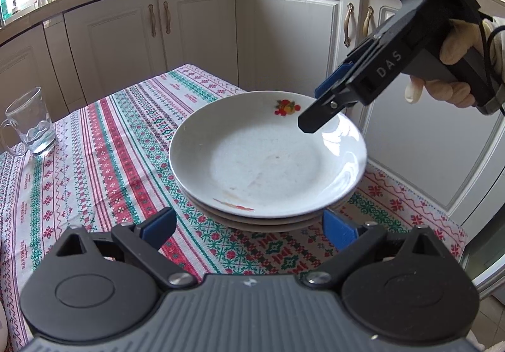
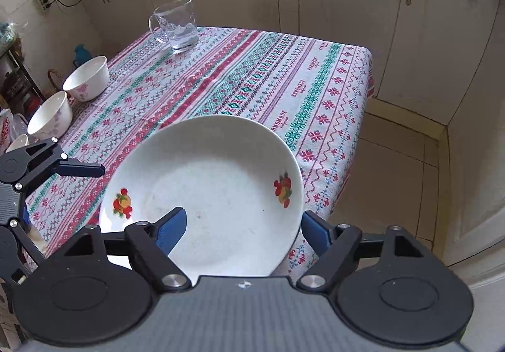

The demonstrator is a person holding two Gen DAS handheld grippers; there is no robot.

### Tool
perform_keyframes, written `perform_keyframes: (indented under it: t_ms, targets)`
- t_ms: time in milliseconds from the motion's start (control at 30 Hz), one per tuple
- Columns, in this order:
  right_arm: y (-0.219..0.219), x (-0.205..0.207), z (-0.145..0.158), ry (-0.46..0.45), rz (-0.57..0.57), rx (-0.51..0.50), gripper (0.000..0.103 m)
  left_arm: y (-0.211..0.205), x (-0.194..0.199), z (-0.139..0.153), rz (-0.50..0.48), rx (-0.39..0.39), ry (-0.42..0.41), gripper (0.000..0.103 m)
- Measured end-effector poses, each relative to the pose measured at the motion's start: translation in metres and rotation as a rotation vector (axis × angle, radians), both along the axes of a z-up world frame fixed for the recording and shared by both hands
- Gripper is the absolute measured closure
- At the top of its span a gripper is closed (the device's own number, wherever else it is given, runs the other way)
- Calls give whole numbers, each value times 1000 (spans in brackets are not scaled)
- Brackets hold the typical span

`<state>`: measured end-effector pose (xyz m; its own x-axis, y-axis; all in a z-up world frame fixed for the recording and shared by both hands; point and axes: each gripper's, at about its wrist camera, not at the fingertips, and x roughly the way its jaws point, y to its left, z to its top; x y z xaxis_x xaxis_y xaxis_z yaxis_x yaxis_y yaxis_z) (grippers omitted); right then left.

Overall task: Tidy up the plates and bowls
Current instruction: 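Lower the flowered plate onto the stacked plates and open the right gripper, then move the right gripper to the nearest white flower-print bowl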

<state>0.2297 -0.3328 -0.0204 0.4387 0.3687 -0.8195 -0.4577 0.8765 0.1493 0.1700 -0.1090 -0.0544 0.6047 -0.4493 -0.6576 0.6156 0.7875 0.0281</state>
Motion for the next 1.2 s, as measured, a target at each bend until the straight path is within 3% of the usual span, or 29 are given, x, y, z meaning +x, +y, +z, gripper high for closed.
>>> perform_keyframes:
  t_ms: [100, 567, 833, 1200]
  targets:
    - [0, -9, 8, -45, -2, 32, 0, 3, -3, 3, -2, -17, -17, 4]
    - [45, -66, 31, -273, -62, -22, 0, 26, -28, 21, 28, -63, -119, 2]
    - [87, -104, 32, -403, -106, -62, 0, 53, -51, 28, 75, -75, -124, 2]
    - [136, -142, 18, -428, -95, 32, 0, 132, -96, 31, 130, -40, -69, 2]
